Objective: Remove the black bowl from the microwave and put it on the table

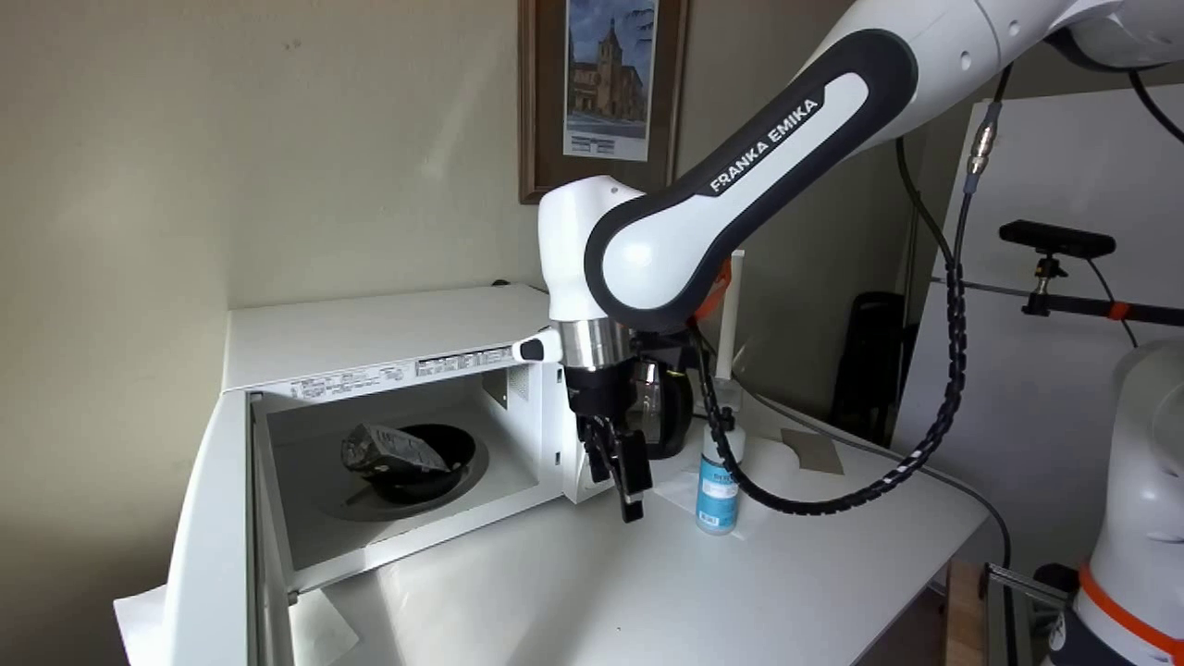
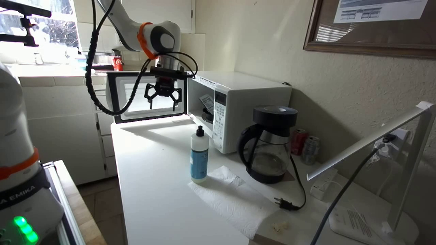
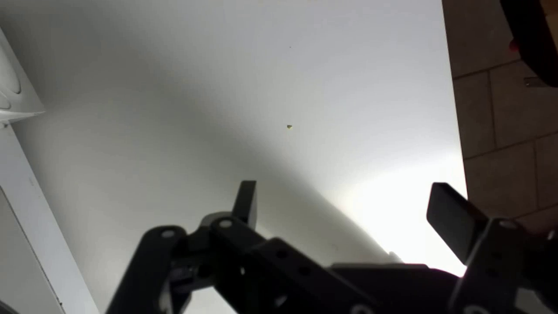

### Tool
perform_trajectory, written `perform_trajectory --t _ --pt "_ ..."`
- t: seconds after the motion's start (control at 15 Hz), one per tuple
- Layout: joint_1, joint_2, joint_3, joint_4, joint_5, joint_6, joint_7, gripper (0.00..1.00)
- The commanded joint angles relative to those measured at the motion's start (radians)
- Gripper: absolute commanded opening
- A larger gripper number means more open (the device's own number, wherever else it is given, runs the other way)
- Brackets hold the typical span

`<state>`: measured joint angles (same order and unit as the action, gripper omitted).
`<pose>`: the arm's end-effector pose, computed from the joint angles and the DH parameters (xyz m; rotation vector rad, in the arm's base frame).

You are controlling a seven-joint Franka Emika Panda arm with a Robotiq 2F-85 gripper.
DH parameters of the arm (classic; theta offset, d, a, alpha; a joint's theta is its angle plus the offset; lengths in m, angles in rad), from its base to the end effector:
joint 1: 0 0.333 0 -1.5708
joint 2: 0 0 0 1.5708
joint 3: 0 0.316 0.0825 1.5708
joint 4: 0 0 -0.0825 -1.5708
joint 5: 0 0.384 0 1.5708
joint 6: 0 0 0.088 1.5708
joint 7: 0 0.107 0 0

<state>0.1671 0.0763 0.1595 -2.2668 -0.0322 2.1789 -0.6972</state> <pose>0.4818 0.1619 0.3135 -2.6984 -1.5538 0.2538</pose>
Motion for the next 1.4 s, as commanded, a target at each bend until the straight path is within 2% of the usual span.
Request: perform_trajectory --t 0.0,0.07,0.27,0.47,0.53,0.6,0.67,0.93,1.0,1.07,1.33 --pt "0.026 0.079 0.01 0.004 -0.23 0.148 0.198 1.0" --pt "0.035 0.112 0.009 0.011 -0.311 0.2 0.265 1.0" --pt "0.183 0.179 -0.133 0.037 -0.561 0.302 0.446 1.0" --pt "0.275 0.272 -0.218 0.096 -0.81 0.291 0.594 1.0" --pt "0.268 0.3 -0.213 0.109 -0.893 0.263 0.649 1.0" --pt "0.212 0.324 -0.154 0.125 -0.916 0.22 0.668 1.0" --pt "0.172 0.255 -0.117 0.075 -0.857 0.258 0.618 1.0" --pt "0.166 0.315 -0.114 0.115 -0.909 0.232 0.654 1.0" --pt "0.2 0.325 -0.143 0.133 -1.038 0.232 0.734 1.0" --pt "0.211 0.341 -0.146 0.154 -1.124 0.207 0.761 1.0" --pt "0.209 0.421 -0.112 0.228 -1.408 0.114 0.868 1.0"
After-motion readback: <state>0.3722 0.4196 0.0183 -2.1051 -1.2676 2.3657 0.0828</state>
